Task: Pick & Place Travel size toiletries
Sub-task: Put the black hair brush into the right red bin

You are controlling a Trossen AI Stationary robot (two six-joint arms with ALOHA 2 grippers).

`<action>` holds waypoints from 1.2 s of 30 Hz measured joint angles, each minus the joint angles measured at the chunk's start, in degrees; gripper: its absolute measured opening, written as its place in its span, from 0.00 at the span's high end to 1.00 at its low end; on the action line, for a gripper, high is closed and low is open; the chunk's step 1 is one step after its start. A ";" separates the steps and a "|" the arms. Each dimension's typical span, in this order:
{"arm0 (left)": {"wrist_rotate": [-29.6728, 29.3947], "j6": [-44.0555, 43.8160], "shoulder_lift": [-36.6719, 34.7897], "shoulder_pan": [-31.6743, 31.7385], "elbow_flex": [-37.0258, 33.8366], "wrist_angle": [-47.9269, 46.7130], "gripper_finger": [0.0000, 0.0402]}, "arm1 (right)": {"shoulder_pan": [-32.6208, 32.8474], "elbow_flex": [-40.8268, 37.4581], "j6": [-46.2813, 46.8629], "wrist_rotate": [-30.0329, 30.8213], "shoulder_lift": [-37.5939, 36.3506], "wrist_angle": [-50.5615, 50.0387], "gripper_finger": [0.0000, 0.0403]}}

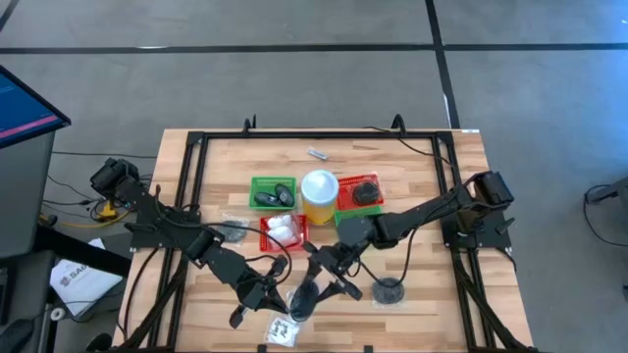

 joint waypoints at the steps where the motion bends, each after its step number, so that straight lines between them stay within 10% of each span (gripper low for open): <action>1: -0.02 -0.02 0.01 0.00 0.00 -0.04 1.00 | -0.01 -0.06 0.00 0.00 0.11 -0.31 0.52; 12: 0.01 -0.07 0.01 0.00 0.00 -0.19 1.00 | -0.01 -0.08 -1.57 -0.27 0.12 -0.38 0.95; 36: -11.45 -6.97 -2.34 0.01 0.00 -5.16 1.00 | -0.05 -0.10 -4.09 0.15 -0.63 -6.94 0.95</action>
